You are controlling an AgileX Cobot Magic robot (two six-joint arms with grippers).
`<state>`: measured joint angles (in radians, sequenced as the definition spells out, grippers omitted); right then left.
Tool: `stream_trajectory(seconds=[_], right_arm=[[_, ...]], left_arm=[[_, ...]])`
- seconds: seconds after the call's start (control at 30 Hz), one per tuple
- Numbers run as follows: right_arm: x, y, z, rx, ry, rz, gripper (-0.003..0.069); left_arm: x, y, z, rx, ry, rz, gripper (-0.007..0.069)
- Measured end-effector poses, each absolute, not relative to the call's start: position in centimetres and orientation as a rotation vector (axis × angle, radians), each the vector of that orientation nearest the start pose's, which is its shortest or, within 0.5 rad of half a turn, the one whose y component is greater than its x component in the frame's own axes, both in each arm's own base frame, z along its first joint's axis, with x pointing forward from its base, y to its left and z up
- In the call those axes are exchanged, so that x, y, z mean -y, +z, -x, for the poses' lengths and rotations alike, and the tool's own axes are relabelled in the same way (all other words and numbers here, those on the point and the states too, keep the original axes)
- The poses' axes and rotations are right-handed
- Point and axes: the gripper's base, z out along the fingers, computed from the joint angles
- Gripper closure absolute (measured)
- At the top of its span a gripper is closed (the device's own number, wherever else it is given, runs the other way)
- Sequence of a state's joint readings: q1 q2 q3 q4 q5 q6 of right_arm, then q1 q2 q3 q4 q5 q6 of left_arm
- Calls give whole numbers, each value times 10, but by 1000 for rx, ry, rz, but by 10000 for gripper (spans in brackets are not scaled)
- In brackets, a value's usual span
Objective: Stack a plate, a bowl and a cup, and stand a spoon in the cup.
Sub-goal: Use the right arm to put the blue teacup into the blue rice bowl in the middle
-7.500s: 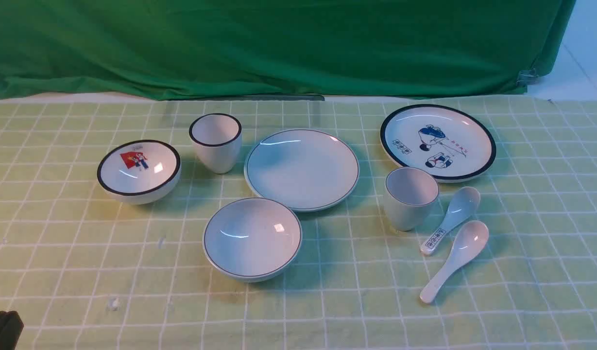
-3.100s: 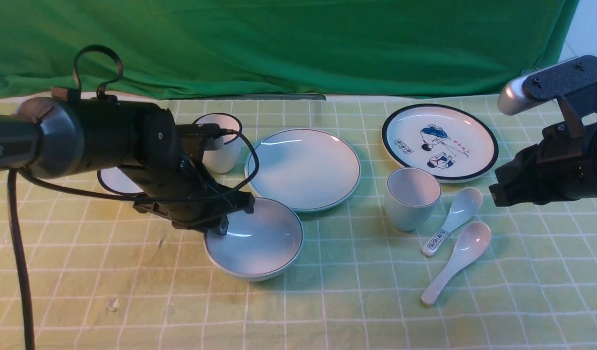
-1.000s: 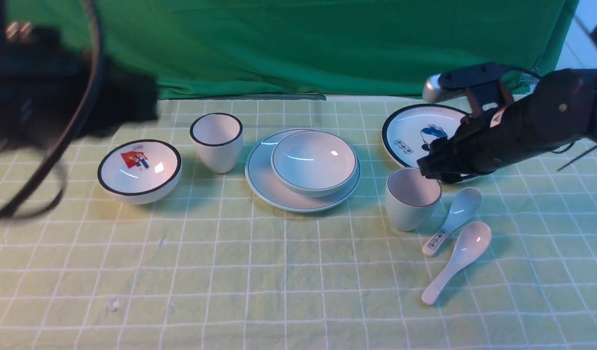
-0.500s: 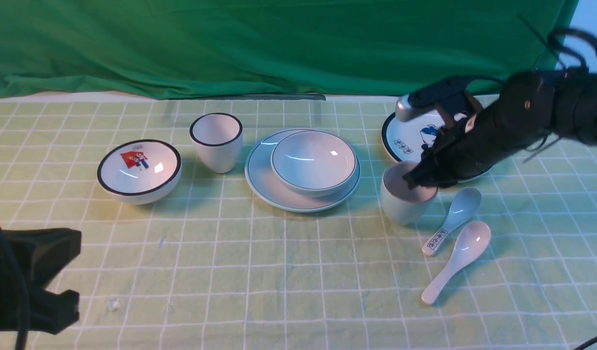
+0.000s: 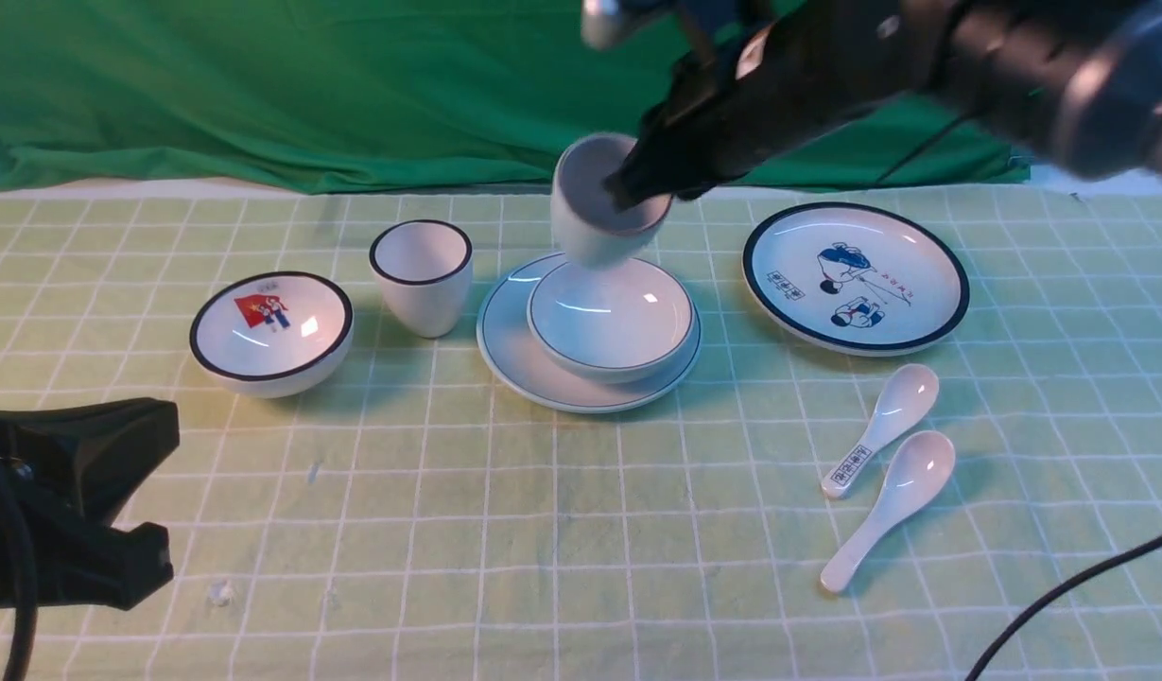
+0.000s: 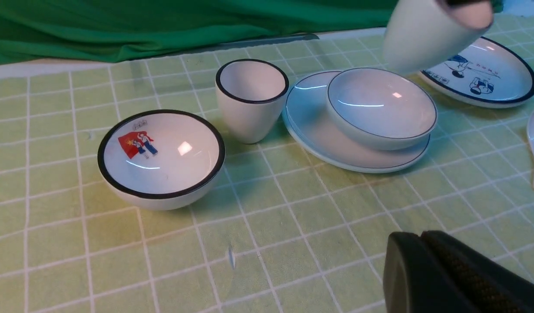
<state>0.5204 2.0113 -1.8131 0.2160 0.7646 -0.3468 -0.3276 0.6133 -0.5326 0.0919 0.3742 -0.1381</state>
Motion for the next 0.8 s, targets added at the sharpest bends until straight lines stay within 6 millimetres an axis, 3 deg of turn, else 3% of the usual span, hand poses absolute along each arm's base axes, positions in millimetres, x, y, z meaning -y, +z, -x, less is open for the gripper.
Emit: stream_trajectory(seconds=[0.07,0.2,0.53,0.8], right_arm=[[-247,264,-406,-2321,313,933,564],[-249,239,-416,-2362,298,939,564],[-259,224,-424,-2319,304,906,564],[-263,226,-427,-2281,328,845,564]], left_arm=[[38,308,-121,-1928,-220,-244,615],[38,308,-121,-1928,-220,-244,615],[38,309,-121,-1917,-223,-244,615],[38,309,-121,-1914,-224,-243,615]])
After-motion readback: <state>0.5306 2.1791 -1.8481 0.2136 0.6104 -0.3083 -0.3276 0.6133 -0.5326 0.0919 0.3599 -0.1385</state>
